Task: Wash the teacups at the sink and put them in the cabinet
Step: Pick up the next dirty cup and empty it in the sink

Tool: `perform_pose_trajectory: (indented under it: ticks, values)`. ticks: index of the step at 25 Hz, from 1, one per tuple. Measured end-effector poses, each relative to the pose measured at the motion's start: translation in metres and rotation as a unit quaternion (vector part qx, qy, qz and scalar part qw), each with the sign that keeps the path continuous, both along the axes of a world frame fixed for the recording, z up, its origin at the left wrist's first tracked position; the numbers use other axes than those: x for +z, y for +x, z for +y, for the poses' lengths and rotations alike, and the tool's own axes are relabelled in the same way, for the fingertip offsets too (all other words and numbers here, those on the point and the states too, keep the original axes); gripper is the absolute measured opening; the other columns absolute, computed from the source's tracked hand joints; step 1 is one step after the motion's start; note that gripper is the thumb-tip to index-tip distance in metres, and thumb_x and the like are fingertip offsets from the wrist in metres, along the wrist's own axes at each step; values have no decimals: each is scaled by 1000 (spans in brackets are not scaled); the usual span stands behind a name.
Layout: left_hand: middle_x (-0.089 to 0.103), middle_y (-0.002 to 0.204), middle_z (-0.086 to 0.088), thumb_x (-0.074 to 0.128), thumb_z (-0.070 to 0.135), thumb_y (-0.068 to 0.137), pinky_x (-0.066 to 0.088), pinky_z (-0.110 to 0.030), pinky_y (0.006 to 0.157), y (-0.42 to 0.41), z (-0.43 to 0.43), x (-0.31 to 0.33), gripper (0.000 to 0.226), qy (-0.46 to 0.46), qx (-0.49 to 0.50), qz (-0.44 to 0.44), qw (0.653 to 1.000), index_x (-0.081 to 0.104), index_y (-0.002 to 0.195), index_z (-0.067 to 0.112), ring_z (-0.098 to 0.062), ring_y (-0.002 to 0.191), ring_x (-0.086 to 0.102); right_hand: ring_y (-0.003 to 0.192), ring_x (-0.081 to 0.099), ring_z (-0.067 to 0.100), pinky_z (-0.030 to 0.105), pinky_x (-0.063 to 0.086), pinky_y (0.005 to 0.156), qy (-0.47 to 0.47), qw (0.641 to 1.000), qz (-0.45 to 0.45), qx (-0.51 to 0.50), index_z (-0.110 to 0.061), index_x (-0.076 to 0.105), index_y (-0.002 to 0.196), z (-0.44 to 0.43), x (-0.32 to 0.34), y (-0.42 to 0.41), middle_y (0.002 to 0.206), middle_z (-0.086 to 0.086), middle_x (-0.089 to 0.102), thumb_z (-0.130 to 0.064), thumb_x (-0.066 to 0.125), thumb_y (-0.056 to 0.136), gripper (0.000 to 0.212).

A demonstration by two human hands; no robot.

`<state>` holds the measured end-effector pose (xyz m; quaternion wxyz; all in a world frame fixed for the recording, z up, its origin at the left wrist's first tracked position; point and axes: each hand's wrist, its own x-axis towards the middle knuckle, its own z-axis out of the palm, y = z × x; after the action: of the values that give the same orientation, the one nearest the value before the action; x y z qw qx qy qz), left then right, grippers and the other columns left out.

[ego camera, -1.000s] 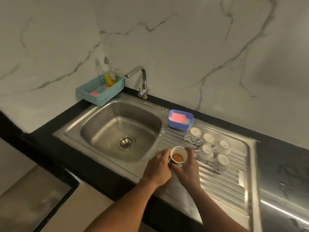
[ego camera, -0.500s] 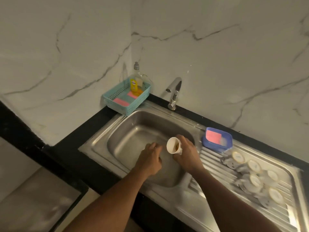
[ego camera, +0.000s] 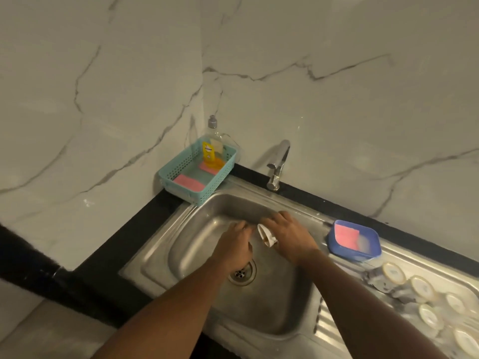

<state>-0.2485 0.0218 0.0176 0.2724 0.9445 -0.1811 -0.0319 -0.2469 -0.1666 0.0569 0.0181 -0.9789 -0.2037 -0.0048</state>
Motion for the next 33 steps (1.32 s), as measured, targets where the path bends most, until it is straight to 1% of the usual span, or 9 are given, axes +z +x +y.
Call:
perform_pose_trajectory:
  ticks: [3, 5, 9, 14, 17, 20, 25, 28, 33]
  values:
    - [50, 140, -2, 55, 7, 93, 42, -34, 109, 28, 8, -16, 50, -5, -37, 15, 999, 54, 141, 18, -21, 134, 43, 138, 38, 25, 38, 38, 111, -4, 998, 9, -54, -32, 38, 148, 8, -10, 2, 149, 1, 44, -26, 71, 89, 68]
    - [52, 139, -2, 54, 5, 94, 42, -34, 109, 45, 13, -23, 47, -23, -48, 31, 998, 57, 140, 16, -20, 133, 44, 128, 50, 20, 32, 46, 102, 125, 977, 40, -167, -32, 47, 137, 16, -19, -5, 137, -4, 55, -28, 74, 85, 58]
    - [59, 129, 0, 51, 5, 93, 49, -35, 100, 89, 15, -31, 43, -58, -47, 48, 996, 62, 133, 16, -21, 119, 56, 95, 64, 9, 12, 43, 68, 404, 822, 82, -393, -38, 50, 104, 38, -53, -24, 101, -15, 65, -20, 88, 69, 54]
    - [53, 144, -3, 53, 18, 102, 43, -34, 110, 132, -14, -10, 42, -138, -70, 55, 986, 52, 144, 16, -21, 133, 50, 90, 68, 6, 14, 48, 69, 517, 703, 48, -486, -35, 55, 105, 66, -82, -24, 98, -11, 71, -23, 92, 66, 56]
    - [46, 151, -3, 55, 23, 103, 43, -37, 107, 154, -41, 11, 45, -185, -58, 39, 980, 48, 146, 15, -22, 133, 48, 91, 68, 6, 25, 54, 77, 543, 678, 28, -495, -37, 53, 107, 68, -81, -2, 100, -9, 70, -25, 91, 67, 56]
    - [46, 150, -4, 50, 24, 105, 48, -40, 102, 174, -55, 23, 37, -99, -118, 12, 988, 54, 140, 12, -24, 129, 50, 91, 69, 8, 28, 57, 78, 553, 682, 20, -479, -39, 50, 109, 68, -78, 13, 101, -8, 69, -26, 90, 69, 58]
    - [68, 109, -13, 51, 20, 104, 50, -29, 78, 213, -70, 30, 23, -87, -51, 51, 994, 67, 115, 6, -17, 89, 59, 100, 67, 11, 29, 58, 80, 568, 691, 34, -447, -31, 46, 125, 64, -83, 40, 112, -7, 66, -23, 88, 72, 68]
    - [72, 97, -12, 61, 10, 98, 51, -29, 72, 216, -73, 18, 15, -140, -15, 22, 990, 73, 104, 3, -18, 86, 60, 102, 66, 14, 32, 58, 81, 578, 684, 36, -444, -30, 46, 125, 67, -89, 54, 114, -5, 65, -23, 88, 71, 69]
    - [50, 56, 23, 62, 1, 96, 34, -5, 52, 219, -64, 9, 40, -252, -9, 31, 967, 56, 64, 25, 10, 56, 53, 99, 65, 10, 22, 53, 75, 587, 673, 33, -449, -27, 50, 121, 70, -94, 68, 111, -8, 65, -17, 87, 73, 62]
